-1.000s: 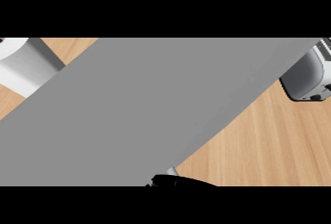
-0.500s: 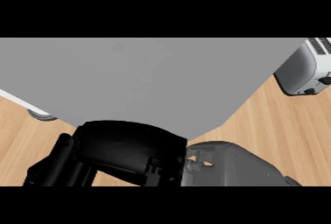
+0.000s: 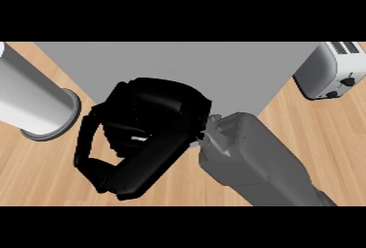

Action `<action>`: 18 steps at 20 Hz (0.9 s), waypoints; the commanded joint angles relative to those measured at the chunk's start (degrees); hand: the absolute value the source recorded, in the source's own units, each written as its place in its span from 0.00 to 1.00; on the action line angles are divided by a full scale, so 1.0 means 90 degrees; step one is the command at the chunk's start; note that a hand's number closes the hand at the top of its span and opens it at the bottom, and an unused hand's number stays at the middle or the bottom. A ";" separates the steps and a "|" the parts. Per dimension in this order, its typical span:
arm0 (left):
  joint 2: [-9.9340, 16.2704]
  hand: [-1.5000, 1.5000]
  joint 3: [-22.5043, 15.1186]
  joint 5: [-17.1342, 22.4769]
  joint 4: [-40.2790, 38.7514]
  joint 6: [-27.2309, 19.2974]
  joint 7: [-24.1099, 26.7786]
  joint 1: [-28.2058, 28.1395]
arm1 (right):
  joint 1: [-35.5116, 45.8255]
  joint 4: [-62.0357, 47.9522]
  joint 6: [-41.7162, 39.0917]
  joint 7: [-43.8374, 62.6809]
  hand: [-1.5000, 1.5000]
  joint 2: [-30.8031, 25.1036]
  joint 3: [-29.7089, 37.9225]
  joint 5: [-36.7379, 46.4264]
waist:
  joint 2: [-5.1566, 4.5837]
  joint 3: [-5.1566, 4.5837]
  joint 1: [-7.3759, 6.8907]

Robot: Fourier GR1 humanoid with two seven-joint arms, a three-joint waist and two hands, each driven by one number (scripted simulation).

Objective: Pick up the bottled water, place it into the cabinet and close the cabinet

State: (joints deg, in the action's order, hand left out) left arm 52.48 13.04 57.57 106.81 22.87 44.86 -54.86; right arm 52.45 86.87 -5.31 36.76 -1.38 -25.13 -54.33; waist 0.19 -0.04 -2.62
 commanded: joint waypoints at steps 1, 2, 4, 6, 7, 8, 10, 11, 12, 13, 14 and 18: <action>-0.0346 0.00 0.0030 -0.0122 0.0130 0.0174 -0.0009 0.0071 | -0.0080 -0.0712 -0.0587 -0.0192 1.00 -0.0137 0.0470 -0.0017 | -0.0038 0.0008 0.0137; -0.0283 0.00 0.0452 -0.0048 -0.0005 0.0634 0.0112 -0.0283 | -0.0274 -0.0688 -0.0719 -0.0121 1.00 -0.0352 0.0608 -0.0136 | -0.0023 0.0011 0.0092; -0.0254 0.00 0.0612 0.0259 0.0267 0.0297 -0.0315 -0.0150 | -0.0192 -0.1035 -0.0717 -0.0382 1.00 -0.0223 0.0663 0.0166 | -0.0037 0.0013 0.0137; -0.0561 0.00 0.0290 -0.0195 -0.0088 0.0678 -0.0079 -0.0050 | -0.0241 -0.1615 -0.1206 -0.0702 1.00 -0.0461 0.0972 0.0256 | -0.0049 0.0004 0.0089; -0.0431 0.00 0.0578 0.0021 0.0165 0.0621 -0.0273 -0.0233 | -0.0134 -0.1803 -0.1189 -0.0707 1.00 -0.0567 0.1191 0.0232 | -0.0049 0.0011 0.0072; -0.0468 0.00 0.0568 0.0015 0.0276 0.0593 -0.0413 -0.0192 | -0.0090 -0.1886 -0.1206 -0.1126 1.00 -0.0298 0.1086 0.0560 | -0.0046 0.0010 0.0092; -0.0760 0.00 0.0556 -0.0329 0.0282 0.0765 -0.0291 -0.0378 | -0.0190 -0.1856 -0.1522 -0.1240 1.00 -0.0548 0.1164 0.0702 | -0.0027 0.0009 0.0086; -0.0878 0.00 0.0208 -0.0446 0.0334 0.0400 -0.0440 -0.0045 | -0.0108 -0.2038 -0.1651 -0.1474 1.00 -0.0521 0.1171 0.0903 | -0.0049 0.0006 0.0134; -0.0719 0.00 0.0446 -0.0154 0.0425 0.0372 -0.0579 0.0010 | 0.0171 -0.2246 -0.1696 -0.1592 1.00 -0.0553 0.1274 0.1052 | -0.0062 0.0008 0.0115; -0.0723 0.00 0.0585 -0.0177 0.0478 0.0567 -0.0578 -0.0152 | 0.0171 -0.2126 -0.1387 -0.1675 1.00 -0.0399 0.1148 0.1313 | -0.0035 0.0008 0.0109; -0.0665 0.00 0.0583 -0.0080 0.0168 0.0622 -0.0635 0.0104 | 0.0336 -0.2455 -0.1608 -0.1817 1.00 -0.0443 0.1320 0.1297 | -0.0062 0.0003 0.0110; -0.0853 0.00 0.0664 -0.0143 0.0369 0.0749 -0.0736 -0.0059 | 0.0785 -0.2500 -0.1290 -0.1922 1.00 -0.0363 0.1550 0.1493 | -0.0042 0.0006 0.0066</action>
State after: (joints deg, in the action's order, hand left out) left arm 45.49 17.95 55.63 109.16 26.95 38.17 -55.06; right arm 53.36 69.96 -20.59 23.06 -3.27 -17.29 -44.03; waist 0.76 -0.04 -1.77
